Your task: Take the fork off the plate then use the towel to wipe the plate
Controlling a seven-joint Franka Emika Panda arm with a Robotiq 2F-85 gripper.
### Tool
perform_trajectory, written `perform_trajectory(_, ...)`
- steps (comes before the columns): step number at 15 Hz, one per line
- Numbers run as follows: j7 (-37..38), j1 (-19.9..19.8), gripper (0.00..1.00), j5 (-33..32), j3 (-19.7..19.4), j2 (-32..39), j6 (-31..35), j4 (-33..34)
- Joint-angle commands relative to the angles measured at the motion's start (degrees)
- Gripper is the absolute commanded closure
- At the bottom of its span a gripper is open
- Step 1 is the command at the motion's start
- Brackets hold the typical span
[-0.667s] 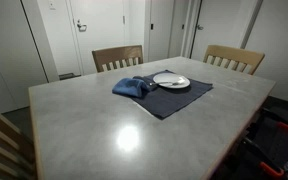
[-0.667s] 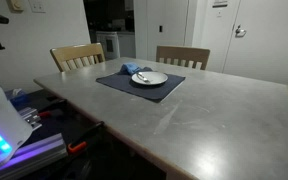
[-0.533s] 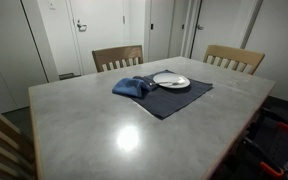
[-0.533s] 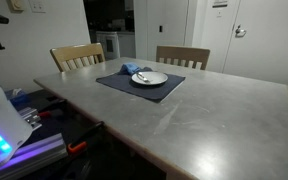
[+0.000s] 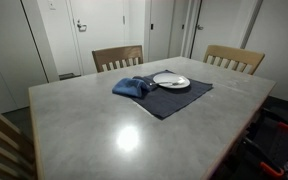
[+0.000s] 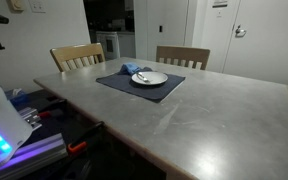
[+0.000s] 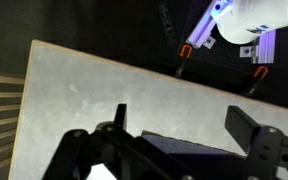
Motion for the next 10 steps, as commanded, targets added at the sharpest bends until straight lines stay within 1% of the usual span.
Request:
perform_trajectory(1, 0.5, 1.0, 0.0, -0.4, -0.6, -0.1, -0.3, 0.2)
perform_trajectory(4, 0.6, 1.1, 0.0, -0.4, -0.6, -0.1, -0.2, 0.1)
perform_trajectory(10, -2.0, 3.0, 0.0, -0.3, -2.6, 0.9, 1.9, -0.3)
